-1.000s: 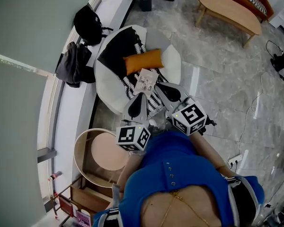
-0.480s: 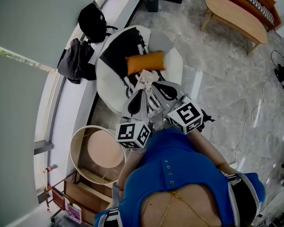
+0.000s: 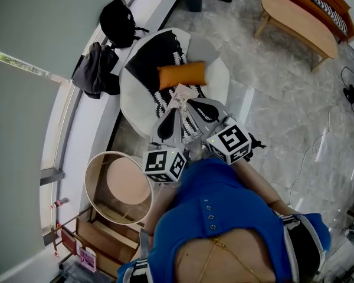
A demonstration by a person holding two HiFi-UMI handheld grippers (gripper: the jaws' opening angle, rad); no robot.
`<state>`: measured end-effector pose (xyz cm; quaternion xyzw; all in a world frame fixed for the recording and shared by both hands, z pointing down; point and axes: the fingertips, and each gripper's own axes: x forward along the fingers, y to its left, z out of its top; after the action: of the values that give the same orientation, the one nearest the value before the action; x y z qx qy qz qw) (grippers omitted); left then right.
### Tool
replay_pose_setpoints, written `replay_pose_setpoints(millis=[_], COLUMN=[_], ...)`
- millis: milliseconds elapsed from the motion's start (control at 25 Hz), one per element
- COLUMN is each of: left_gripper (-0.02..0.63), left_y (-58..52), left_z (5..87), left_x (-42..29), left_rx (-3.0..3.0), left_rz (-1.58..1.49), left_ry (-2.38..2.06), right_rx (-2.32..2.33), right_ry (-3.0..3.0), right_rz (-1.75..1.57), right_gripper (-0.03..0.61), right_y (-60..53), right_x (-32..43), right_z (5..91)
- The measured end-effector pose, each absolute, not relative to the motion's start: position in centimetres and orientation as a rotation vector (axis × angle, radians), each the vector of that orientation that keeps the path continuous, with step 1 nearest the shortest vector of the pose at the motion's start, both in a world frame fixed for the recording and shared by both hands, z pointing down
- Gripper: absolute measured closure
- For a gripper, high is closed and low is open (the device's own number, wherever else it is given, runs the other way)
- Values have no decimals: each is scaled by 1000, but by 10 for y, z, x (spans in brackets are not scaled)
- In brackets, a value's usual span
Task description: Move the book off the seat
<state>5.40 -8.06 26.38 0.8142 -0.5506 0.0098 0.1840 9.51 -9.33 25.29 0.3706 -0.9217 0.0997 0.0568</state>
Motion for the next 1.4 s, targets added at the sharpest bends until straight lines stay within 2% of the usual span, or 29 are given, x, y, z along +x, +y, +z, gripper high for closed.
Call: replay_pose_setpoints(millis=[640, 960, 1160, 1400], left_gripper=[612, 612, 611, 611], left_y=[-113, -146, -177, -220], left_z=[283, 327, 388, 510], left_x=[68, 43, 15, -11], left_rx=[2231, 2182, 2164, 2109], left_rz=[46, 149, 243, 353], left_ry=[-1611, -1583, -1520, -1434], right_rx=[1012, 1051, 1115, 1201], right_ry=[-2792, -2718, -2603, -2436], right_rz=[371, 463, 556, 707], right_gripper=[578, 578, 578, 578], right_y=[-118, -157, -194, -238], right_x=[109, 94, 76, 64], right_z=[280, 314, 377, 512])
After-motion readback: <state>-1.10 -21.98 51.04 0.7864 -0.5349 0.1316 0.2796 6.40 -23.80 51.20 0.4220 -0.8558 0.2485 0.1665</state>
